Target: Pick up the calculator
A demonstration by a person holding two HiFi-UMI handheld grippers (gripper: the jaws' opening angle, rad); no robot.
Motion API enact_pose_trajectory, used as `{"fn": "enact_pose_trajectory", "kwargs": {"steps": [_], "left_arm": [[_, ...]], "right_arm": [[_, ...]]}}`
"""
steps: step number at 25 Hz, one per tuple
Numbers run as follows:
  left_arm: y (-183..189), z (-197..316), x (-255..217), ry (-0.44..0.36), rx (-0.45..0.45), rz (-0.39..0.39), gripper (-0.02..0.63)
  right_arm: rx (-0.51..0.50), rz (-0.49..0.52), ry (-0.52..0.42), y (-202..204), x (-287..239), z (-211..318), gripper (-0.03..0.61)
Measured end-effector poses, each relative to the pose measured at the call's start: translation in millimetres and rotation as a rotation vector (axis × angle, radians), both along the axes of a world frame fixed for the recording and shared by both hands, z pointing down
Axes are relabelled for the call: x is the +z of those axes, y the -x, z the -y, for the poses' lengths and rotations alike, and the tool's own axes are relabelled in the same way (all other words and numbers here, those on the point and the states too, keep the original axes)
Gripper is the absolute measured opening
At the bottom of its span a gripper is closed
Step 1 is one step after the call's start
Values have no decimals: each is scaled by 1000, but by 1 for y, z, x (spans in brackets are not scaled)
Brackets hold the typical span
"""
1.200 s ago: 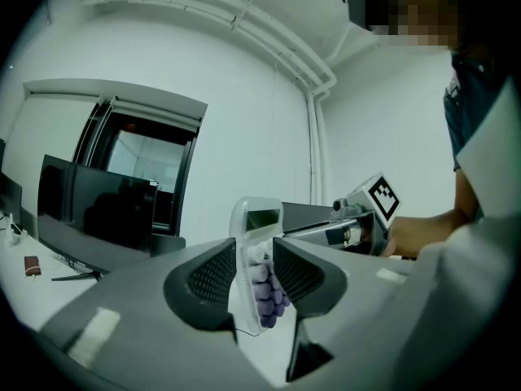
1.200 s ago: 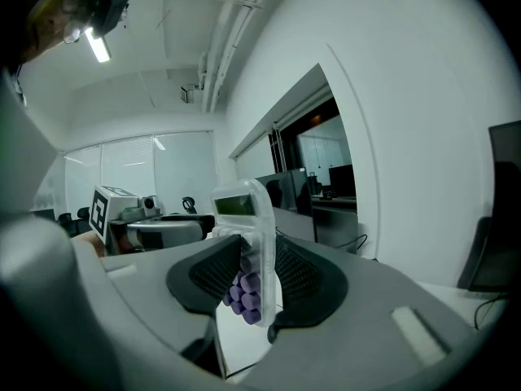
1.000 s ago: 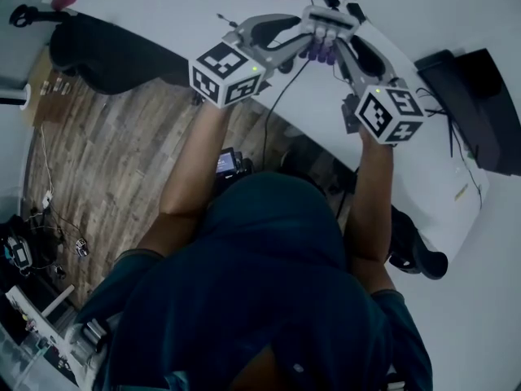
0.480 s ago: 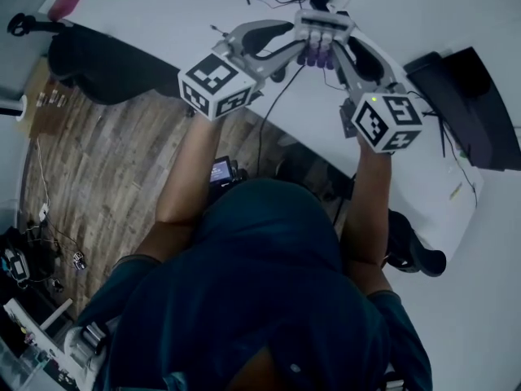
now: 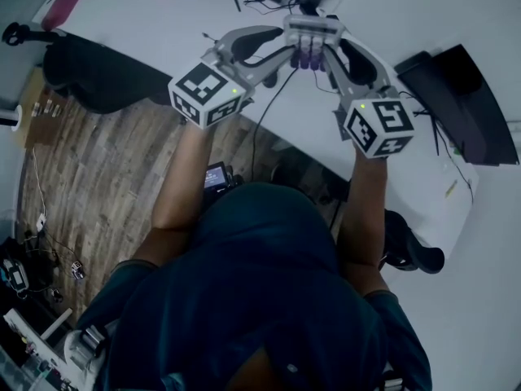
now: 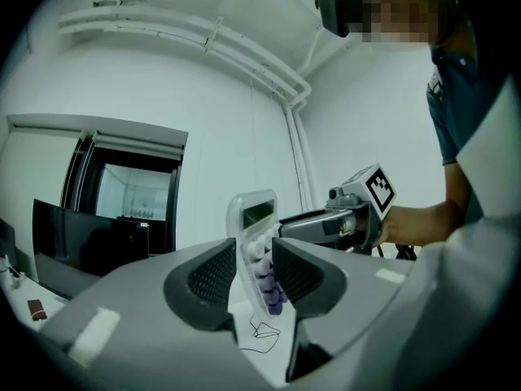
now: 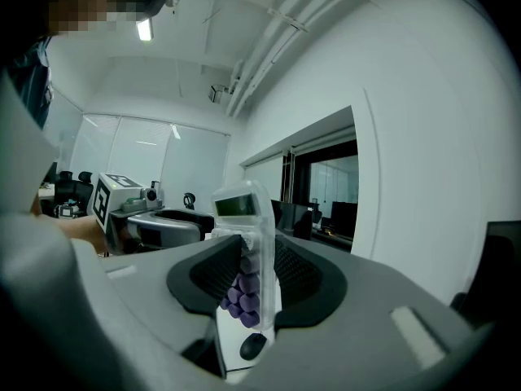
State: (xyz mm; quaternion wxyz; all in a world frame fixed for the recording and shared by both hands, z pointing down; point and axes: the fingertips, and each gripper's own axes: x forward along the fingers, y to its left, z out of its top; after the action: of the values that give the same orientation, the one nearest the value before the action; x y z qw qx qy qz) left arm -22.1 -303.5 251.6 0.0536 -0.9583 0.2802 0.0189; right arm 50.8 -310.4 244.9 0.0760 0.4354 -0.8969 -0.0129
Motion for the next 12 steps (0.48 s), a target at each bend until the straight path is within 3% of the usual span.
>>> {"fn": "enact_pose_trajectory", "kwargs": {"steps": [12], "left_arm": [[1,1,7,15,0,3,123]], "right_arm": [[0,-10,14,2,5,1,140]]}}
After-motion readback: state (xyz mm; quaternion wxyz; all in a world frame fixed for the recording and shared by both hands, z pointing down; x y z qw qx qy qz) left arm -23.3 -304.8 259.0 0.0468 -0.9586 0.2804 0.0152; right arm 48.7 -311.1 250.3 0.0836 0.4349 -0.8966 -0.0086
